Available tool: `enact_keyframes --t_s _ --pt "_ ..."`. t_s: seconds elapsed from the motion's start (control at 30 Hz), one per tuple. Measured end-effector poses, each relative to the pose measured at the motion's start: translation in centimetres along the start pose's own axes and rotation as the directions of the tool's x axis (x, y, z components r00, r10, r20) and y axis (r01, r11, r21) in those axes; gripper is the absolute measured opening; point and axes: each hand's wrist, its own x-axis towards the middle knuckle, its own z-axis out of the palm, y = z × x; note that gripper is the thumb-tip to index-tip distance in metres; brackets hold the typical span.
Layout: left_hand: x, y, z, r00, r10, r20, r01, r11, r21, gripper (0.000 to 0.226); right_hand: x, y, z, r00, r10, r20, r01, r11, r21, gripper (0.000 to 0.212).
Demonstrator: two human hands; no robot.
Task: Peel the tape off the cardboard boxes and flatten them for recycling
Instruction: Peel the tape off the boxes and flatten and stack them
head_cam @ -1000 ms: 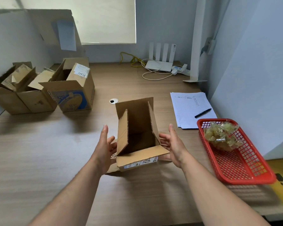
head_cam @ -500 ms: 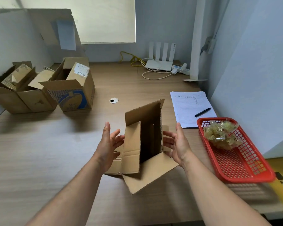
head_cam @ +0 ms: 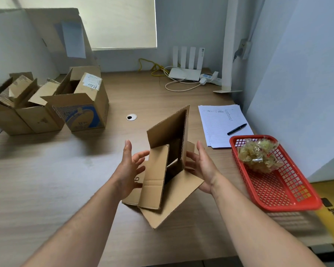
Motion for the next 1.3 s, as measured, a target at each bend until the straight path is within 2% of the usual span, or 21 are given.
enact_keyframes --t_s 0.13,0.23,0.37,0.43,0.53,0.57,0.63,0.7,0.8,0.87,0.93,0.97,1.07,1.13,1.23,1.3 --pt "-0.6 1.1 1.1 0.996 0.065 0.06 -0.064 0.998 -0.012 0.084 -0.1 -0.7 1.2 0.998 -0.039 0.039 0.035 0.996 0.081 0.072" --pt "-0.5 1.2 2.0 0.985 0.132 0.107 -0.14 0.988 0.071 0.078 0.0 -0.3 2.4 0.995 -0.063 0.076 0.052 0.989 0.136 0.081" --pt "-1.2 1.1 3.1 0.961 0.248 0.123 -0.273 0.925 0.263 0.041 0.4 1.4 3.7 0.99 -0.071 0.125 0.033 0.957 0.288 0.079" --pt "-1.2 0.4 3.3 0.944 0.297 0.143 -0.329 0.834 0.442 0.033 0.4 2.4 3.7 0.984 -0.062 0.164 -0.01 0.916 0.402 0.078" --pt "-0.4 -2.3 2.8 0.931 0.303 0.202 -0.349 0.578 0.737 0.055 -0.2 3.7 2.6 0.966 -0.06 0.251 -0.07 0.877 0.475 0.069" --pt "-0.2 -3.3 2.8 0.939 0.271 0.213 -0.329 0.523 0.786 0.057 -0.5 4.1 2.1 0.962 -0.056 0.268 -0.078 0.882 0.464 0.072" --pt "0.1 -5.7 3.0 0.95 0.216 0.224 -0.303 0.477 0.825 0.055 -1.1 5.0 0.7 0.961 -0.015 0.276 -0.11 0.894 0.434 0.084" --pt "0.1 -7.9 3.3 0.959 0.163 0.23 -0.279 0.434 0.857 0.057 -1.7 5.5 -0.7 0.977 0.037 0.212 -0.122 0.908 0.4 0.068" --pt "0.1 -10.8 3.4 0.975 0.069 0.211 -0.222 0.347 0.911 0.062 -2.1 5.7 -3.3 0.991 0.126 -0.05 -0.098 0.921 0.378 0.036" --pt "0.0 -12.1 3.3 0.974 0.039 0.221 -0.224 0.244 0.943 0.064 -1.9 5.5 -5.2 0.97 0.136 -0.201 -0.058 0.934 0.353 0.04" --pt "0.0 -12.8 3.3 0.972 0.042 0.231 -0.235 0.163 0.958 0.068 -1.9 5.0 -6.3 0.968 0.123 -0.22 -0.06 0.96 0.273 0.054" --pt "-0.1 -13.0 3.3 0.97 0.045 0.239 -0.243 0.125 0.962 0.07 -1.9 4.7 -6.5 0.967 0.131 -0.219 -0.088 0.977 0.196 0.052" --pt "0.0 -13.3 2.9 0.957 0.033 0.288 -0.289 0.026 0.957 0.073 -1.6 4.7 -7.0 0.944 0.126 -0.305 -0.173 0.976 -0.133 0.017" --pt "0.2 -13.0 2.0 0.947 0.02 0.322 -0.321 -0.017 0.947 0.065 -1.9 4.9 -7.4 0.927 0.11 -0.359 -0.223 0.93 -0.293 0.011" --pt "0.8 -12.4 0.2 0.962 0.014 0.274 -0.273 -0.034 0.961 0.058 -3.4 5.6 -7.6 0.896 0.163 -0.414 -0.373 0.781 -0.501 0.016" --pt "1.1 -12.5 -0.8 0.978 0.032 0.208 -0.207 -0.036 0.978 0.056 -3.9 5.9 -7.2 0.874 0.184 -0.45 -0.468 0.566 -0.678 0.017"
